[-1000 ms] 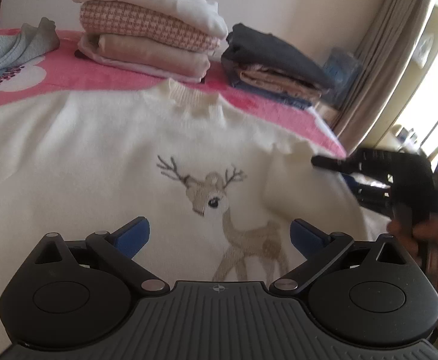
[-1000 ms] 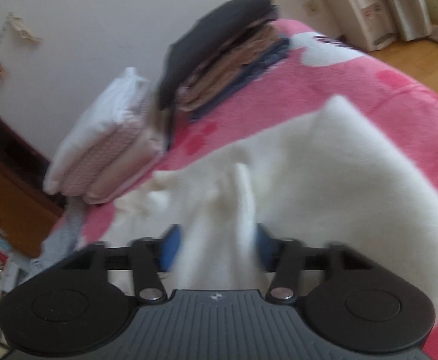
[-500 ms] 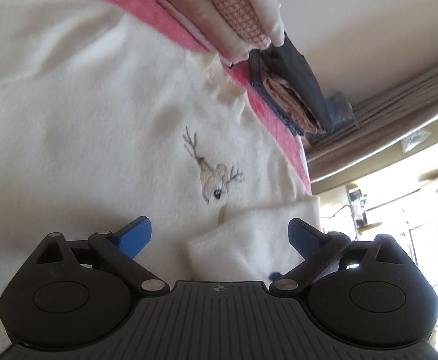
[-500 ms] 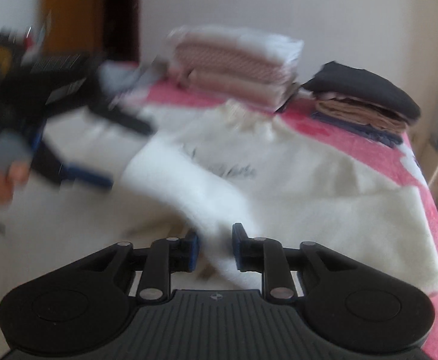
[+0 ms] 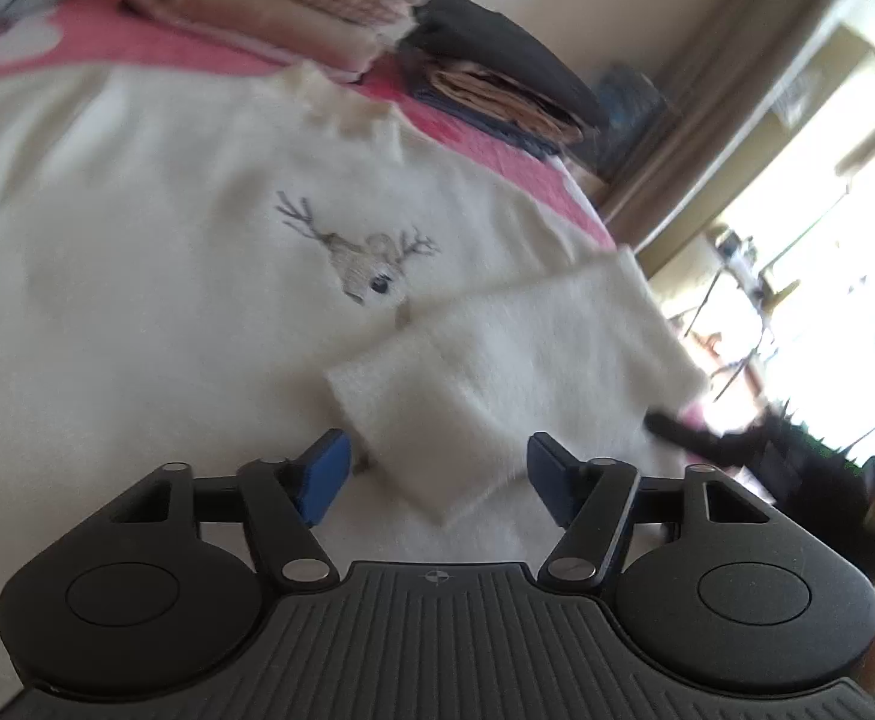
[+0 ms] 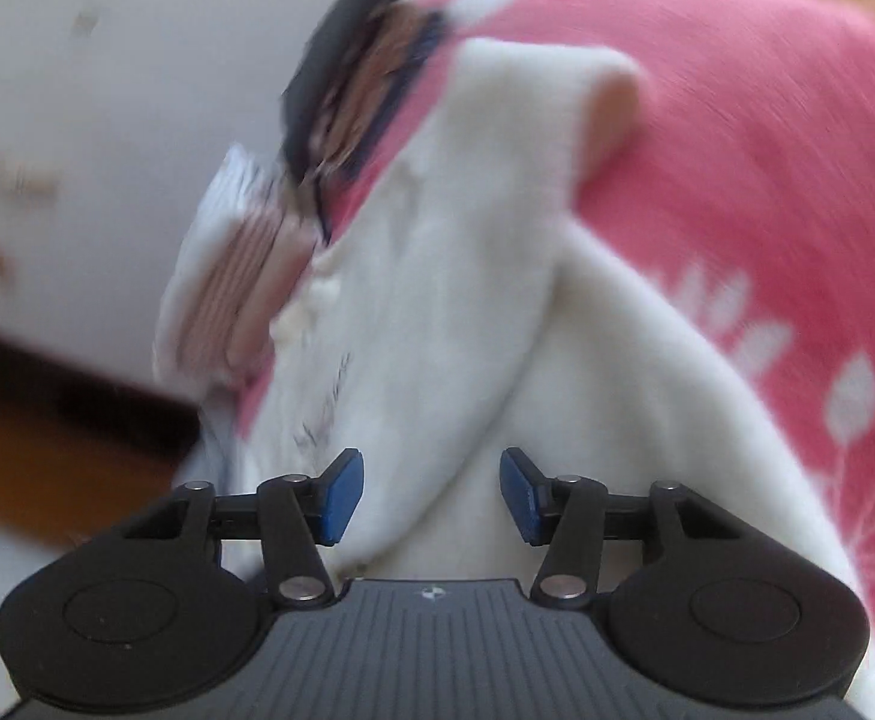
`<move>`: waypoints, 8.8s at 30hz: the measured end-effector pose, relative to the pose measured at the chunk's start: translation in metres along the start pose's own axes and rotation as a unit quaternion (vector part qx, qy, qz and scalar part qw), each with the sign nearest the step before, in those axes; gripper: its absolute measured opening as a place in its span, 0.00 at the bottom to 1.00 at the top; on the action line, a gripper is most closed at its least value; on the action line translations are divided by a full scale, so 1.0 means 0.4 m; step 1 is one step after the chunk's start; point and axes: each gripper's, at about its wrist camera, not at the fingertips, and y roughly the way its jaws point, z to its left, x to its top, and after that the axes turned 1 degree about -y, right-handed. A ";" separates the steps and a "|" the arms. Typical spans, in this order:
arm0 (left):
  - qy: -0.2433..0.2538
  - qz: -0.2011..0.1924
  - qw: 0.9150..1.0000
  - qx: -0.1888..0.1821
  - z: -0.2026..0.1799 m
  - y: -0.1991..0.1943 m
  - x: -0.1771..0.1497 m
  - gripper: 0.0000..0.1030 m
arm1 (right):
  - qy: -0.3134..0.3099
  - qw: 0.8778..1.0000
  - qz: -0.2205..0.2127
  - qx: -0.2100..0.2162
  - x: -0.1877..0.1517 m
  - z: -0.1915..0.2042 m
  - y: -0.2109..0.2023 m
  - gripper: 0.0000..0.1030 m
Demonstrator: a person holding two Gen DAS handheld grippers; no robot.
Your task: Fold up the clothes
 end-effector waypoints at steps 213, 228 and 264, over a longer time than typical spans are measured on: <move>0.057 -0.131 0.943 0.299 0.171 -0.111 0.044 0.28 | -0.347 0.920 0.021 -0.182 -0.028 0.288 0.351 0.21; 0.083 -0.067 0.950 0.293 0.085 -0.104 -0.022 0.38 | -0.249 0.963 -0.021 -0.100 -0.096 0.255 0.089 0.23; 0.064 -0.013 0.953 0.297 0.029 -0.229 -0.238 0.75 | -0.374 0.899 -0.067 -0.219 -0.338 0.143 -0.030 0.24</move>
